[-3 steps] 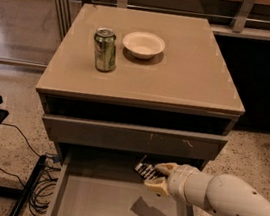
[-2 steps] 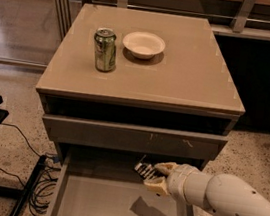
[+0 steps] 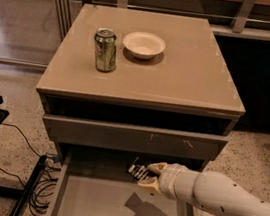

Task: Place rxbar chocolate into middle drawer

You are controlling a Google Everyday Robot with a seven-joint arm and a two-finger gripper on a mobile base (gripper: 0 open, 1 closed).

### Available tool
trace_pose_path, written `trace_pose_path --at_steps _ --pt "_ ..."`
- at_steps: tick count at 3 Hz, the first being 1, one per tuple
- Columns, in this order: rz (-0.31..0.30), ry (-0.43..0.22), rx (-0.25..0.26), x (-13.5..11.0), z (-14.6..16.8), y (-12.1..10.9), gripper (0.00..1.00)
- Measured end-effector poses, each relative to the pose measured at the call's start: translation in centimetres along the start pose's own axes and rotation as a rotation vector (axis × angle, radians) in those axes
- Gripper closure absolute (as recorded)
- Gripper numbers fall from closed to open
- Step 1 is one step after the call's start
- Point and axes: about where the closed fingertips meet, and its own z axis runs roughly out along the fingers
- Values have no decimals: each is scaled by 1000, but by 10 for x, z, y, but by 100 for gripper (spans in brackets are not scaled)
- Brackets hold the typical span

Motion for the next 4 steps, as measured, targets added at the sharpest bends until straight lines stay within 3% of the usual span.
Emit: trace_pose_path --at_steps 1,2,4 --pt "-53 -45 -26 17 28 7 100" --pt "-69 -79 -56 50 46 11 100" --pt "-22 -45 -168 106 92 14 100"
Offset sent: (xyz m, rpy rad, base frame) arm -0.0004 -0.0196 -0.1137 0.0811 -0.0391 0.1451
